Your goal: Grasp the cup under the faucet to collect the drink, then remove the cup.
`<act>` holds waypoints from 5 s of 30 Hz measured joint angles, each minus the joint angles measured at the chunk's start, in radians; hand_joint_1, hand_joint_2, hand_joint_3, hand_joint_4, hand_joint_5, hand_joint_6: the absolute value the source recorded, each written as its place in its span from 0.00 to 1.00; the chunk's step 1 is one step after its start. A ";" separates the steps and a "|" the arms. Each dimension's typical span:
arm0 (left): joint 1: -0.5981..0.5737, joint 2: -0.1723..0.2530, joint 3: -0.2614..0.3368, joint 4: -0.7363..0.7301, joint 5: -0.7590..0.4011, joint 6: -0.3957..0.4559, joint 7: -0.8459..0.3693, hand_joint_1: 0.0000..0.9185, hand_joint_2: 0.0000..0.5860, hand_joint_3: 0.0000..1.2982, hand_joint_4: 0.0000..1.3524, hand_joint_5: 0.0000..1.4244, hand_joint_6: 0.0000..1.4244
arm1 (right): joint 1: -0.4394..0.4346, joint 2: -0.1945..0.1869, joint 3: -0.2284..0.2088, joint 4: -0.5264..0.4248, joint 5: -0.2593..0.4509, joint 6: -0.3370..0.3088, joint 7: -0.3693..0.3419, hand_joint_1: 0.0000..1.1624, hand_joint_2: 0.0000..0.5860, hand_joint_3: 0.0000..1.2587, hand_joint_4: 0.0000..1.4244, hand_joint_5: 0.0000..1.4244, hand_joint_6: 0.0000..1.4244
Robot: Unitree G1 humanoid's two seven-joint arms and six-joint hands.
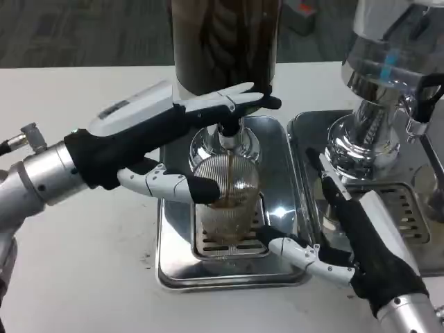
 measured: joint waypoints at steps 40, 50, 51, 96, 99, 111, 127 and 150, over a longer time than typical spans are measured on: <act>0.014 0.026 -0.013 -0.040 -0.002 0.012 0.009 0.00 0.20 0.10 0.03 0.06 0.17 | -0.170 0.004 0.025 0.283 0.079 -0.168 0.008 0.48 0.26 0.00 0.00 0.00 0.10; 0.032 0.033 -0.012 -0.066 -0.004 0.020 0.018 0.00 0.21 0.10 0.03 0.05 0.18 | -0.198 0.010 0.031 0.309 0.082 -0.177 0.008 0.47 0.27 0.00 0.00 0.00 0.11; 0.033 0.034 -0.012 -0.067 -0.004 0.020 0.018 0.00 0.20 0.10 0.03 0.06 0.18 | -0.202 0.011 0.031 0.311 0.083 -0.177 0.008 0.47 0.27 0.00 0.00 0.00 0.11; 0.053 0.059 -0.012 -0.098 -0.004 0.028 0.045 0.00 0.19 0.13 0.07 0.08 0.20 | -0.264 0.041 0.064 0.385 0.109 -0.202 0.009 0.46 0.29 0.00 0.00 0.00 0.14; 0.054 0.059 -0.012 -0.098 -0.003 0.030 0.048 0.00 0.20 0.12 0.06 0.07 0.20 | -0.264 0.041 0.064 0.385 0.111 -0.202 0.009 0.46 0.29 0.00 0.00 0.00 0.14; 0.053 0.059 0.001 -0.072 -0.015 0.033 0.053 0.00 0.19 0.10 0.04 0.07 0.19 | -0.264 0.043 0.064 0.385 0.119 -0.202 0.009 0.45 0.30 0.00 0.00 0.00 0.14; 0.038 0.031 0.012 0.013 -0.024 0.008 0.061 0.00 0.21 0.01 0.00 0.05 0.20 | -0.257 0.053 0.064 0.384 0.120 -0.201 0.001 0.44 0.32 0.00 0.00 0.00 0.14; 0.021 0.023 0.043 0.020 -0.114 -0.041 0.038 0.00 0.21 0.02 0.00 0.06 0.23 | -0.251 0.061 0.061 0.396 0.120 -0.200 -0.019 0.44 0.32 0.00 0.00 0.00 0.14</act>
